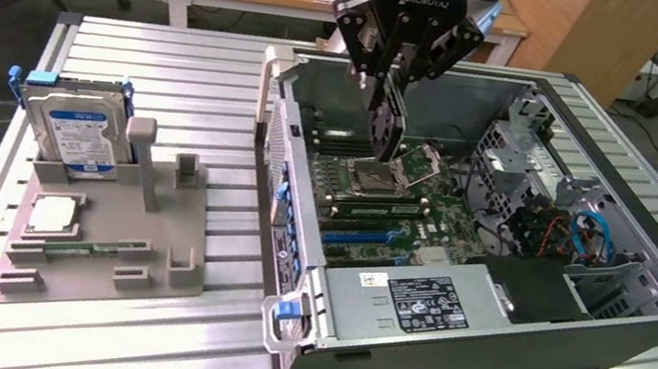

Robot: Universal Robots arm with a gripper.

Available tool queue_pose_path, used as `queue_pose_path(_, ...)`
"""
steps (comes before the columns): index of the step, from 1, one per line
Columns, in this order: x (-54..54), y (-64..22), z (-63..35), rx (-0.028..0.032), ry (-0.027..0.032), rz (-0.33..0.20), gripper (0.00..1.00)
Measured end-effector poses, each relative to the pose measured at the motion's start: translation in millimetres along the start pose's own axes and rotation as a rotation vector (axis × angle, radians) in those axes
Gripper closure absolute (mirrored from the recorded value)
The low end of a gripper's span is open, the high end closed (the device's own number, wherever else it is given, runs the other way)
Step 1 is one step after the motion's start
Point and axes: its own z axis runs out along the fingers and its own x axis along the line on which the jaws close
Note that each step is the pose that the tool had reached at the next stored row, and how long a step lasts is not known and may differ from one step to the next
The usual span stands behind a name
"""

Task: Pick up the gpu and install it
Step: 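Pick up the gpu and move the gpu toward the slot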

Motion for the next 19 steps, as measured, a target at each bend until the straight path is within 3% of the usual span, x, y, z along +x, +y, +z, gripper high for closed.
queue_pose_path(19,-24.8,0.7,0.5,0.0001,0.0001,0.000,0.73)
